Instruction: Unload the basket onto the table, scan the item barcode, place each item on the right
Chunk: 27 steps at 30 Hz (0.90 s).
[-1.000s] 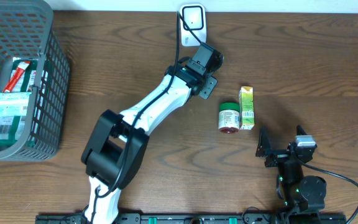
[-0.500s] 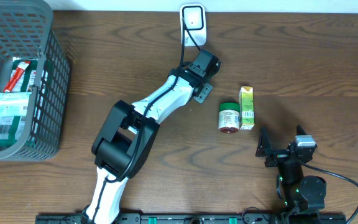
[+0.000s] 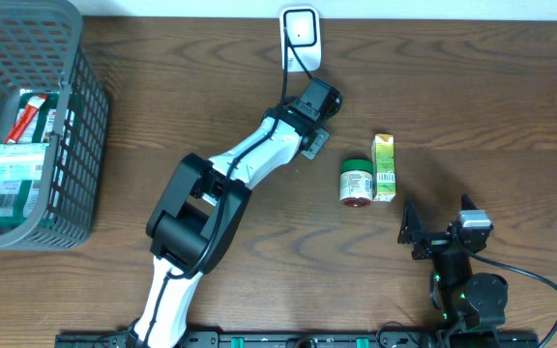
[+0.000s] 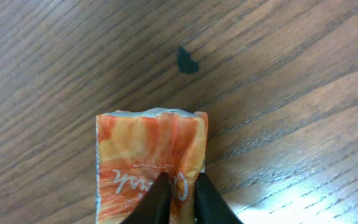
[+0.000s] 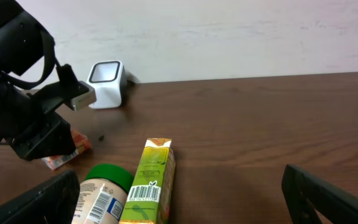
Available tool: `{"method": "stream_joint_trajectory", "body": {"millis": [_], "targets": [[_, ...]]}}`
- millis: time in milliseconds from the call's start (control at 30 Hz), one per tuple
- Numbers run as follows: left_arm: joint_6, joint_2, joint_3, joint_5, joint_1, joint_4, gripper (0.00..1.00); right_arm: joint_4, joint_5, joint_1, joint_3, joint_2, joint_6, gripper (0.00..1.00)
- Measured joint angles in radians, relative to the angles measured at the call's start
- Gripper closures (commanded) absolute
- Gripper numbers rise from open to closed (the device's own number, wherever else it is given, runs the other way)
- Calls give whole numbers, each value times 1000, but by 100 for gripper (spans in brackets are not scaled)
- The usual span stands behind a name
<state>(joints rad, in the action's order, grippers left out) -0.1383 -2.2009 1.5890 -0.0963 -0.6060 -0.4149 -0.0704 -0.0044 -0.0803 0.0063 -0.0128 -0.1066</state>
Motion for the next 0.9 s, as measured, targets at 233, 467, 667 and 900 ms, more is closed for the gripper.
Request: {"method": "stream_joint_trajectory", "body": {"millis": [233,467,667,900], "targets": [[19,4,0,0,-2,0,93,0,0,0,0,0,0,1],[153,81,0,89,8,-4,93,0,0,0,0,0,0,1],[330,189,0,347,44,29,93,0,0,0,0,0,0,1],[520,144,0,695,103,186,93,0,0,0,0,0,0,1]]}}
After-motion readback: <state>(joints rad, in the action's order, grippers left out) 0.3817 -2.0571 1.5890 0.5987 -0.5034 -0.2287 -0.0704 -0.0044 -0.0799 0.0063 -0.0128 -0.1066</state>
